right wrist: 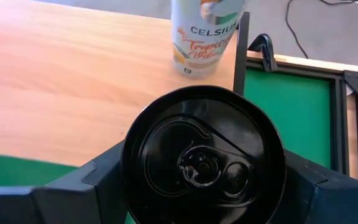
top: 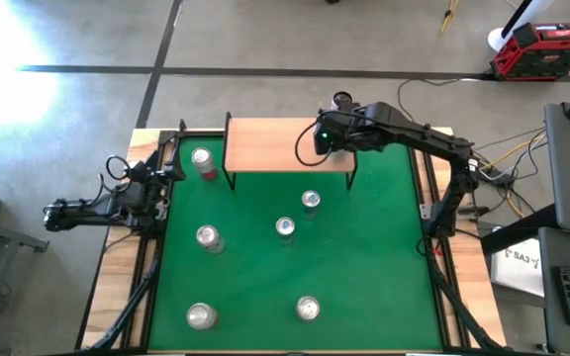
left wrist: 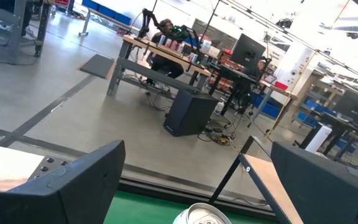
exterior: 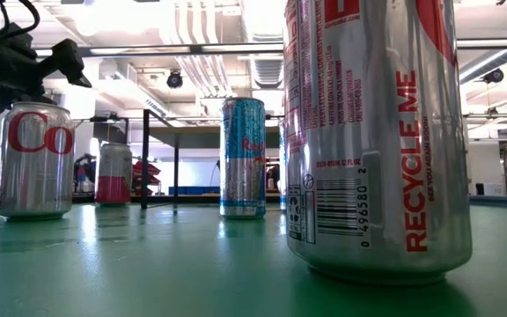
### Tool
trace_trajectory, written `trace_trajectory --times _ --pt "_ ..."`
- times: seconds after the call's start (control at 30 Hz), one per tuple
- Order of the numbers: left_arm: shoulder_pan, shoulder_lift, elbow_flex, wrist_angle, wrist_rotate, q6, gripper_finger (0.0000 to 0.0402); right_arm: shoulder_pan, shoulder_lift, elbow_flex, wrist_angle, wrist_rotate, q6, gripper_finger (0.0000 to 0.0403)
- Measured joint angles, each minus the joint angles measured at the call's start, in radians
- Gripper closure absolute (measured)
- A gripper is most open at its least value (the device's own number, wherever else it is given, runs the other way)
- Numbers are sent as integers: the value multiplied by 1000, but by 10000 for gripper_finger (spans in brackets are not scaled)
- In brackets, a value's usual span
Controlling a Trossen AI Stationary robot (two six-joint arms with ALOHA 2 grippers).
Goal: Place canned beverage on shelf
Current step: Put the white-yellow soda can on the shelf aligned with the other white-yellow soda can
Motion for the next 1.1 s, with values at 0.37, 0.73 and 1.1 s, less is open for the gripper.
trace_trajectory --times 0.37,0.73,1.1 --pt "0 0 0 0 0 0 13 -42 4 0 9 -50 6 138" --pt "0 0 0 0 0 0 13 -44 4 -2 31 -51 -1 138" --pt "0 0 0 0 0 0 13 -44 4 -16 33 -47 -2 138"
